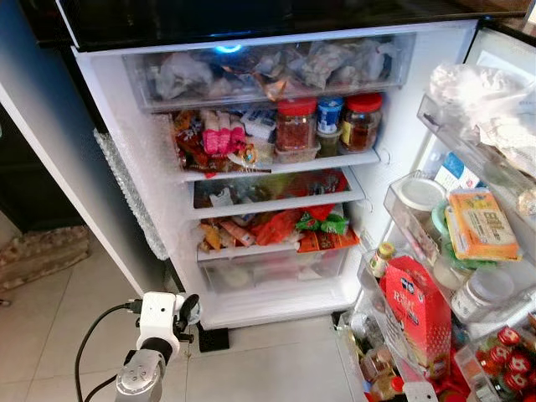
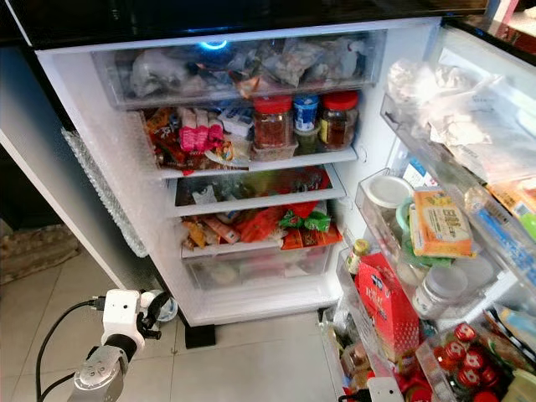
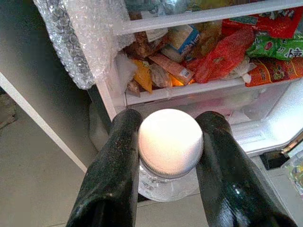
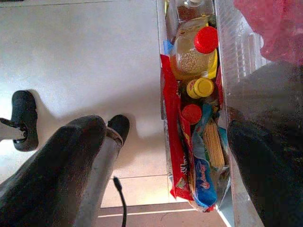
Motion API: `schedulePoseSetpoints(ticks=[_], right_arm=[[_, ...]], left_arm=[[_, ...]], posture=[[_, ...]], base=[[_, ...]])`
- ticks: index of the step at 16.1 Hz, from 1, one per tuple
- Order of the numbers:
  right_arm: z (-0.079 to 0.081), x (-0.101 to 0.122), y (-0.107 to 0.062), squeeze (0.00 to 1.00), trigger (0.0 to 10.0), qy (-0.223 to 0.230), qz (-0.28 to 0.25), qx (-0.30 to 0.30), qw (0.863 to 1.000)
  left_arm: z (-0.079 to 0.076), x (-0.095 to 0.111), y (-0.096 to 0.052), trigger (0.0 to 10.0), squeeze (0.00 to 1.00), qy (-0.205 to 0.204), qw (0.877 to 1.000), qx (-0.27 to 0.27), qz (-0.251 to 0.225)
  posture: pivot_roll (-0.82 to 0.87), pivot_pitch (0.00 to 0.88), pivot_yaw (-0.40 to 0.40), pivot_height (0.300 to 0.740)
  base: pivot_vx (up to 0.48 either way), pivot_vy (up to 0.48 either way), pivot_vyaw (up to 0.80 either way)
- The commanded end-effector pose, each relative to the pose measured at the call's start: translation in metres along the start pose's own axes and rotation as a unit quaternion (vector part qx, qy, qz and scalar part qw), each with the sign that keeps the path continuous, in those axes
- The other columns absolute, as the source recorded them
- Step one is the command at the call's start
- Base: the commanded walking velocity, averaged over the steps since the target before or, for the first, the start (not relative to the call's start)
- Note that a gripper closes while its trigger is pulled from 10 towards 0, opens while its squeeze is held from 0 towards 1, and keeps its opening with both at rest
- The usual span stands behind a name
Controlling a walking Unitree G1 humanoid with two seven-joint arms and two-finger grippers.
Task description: Restocking fridge
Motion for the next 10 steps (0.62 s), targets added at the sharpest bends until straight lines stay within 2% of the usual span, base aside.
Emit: schedulePoseSetpoints(ticks=[1, 4, 5, 6, 10], right_arm=[[-0.0026, 0.0048, 0.0003, 0.00, 10.0, -0.012, -0.006, -0.004, 1.000], [-0.0028, 0.0054, 0.0003, 0.00, 10.0, -0.024, -0.007, -0.004, 1.000], [-0.0030, 0.0055, 0.0003, 0.00, 10.0, -0.026, -0.007, -0.005, 1.000], [-0.0036, 0.0052, 0.0002, 0.00, 10.0, -0.018, -0.008, -0.010, 1.000], [-0.0029, 0.0040, 0.0003, 0.00, 10.0, -0.010, -0.004, -0.008, 1.000]], left_arm=[[0.0010, 0.0009, 0.0006, 10.0, 0.00, -0.001, 1.000, 0.002, 0.001], [0.0018, 0.0005, 0.0001, 10.0, 0.00, -0.003, 1.000, 0.004, 0.002], [0.0019, 0.0000, -0.0002, 10.0, 0.00, -0.004, 1.000, 0.005, 0.002], [0.0019, -0.0005, -0.0006, 10.0, 0.00, -0.004, 1.000, 0.004, 0.003], [0.0015, -0.0015, -0.0004, 10.0, 0.00, -0.008, 1.000, 0.000, 0.007]], posture=[[-0.02, 0.008, -0.012, 0.740], [-0.02, 0.011, -0.012, 0.740], [-0.02, 0.010, -0.012, 0.740], [-0.02, 0.012, -0.011, 0.740], [-0.02, 0.009, -0.011, 0.740]], base=[[0.259, 0.000, 0.00], [0.266, 0.000, 0.00], [0.274, 0.000, 0.46], [0.277, 0.000, 0.52], [0.285, 0.000, 0.00]])
Point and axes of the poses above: a point about 5 cm out from each wrist's last joint towards the gripper, its own y axis pointing out of the wrist towards the gripper, its own x axis along the axis of the wrist's last joint, z = x × y, the point moved 3 cm from there along y, pointing out of the wrist towards the gripper, and after that the axes turned 10 degrees about -y, right-handed, at the moved point
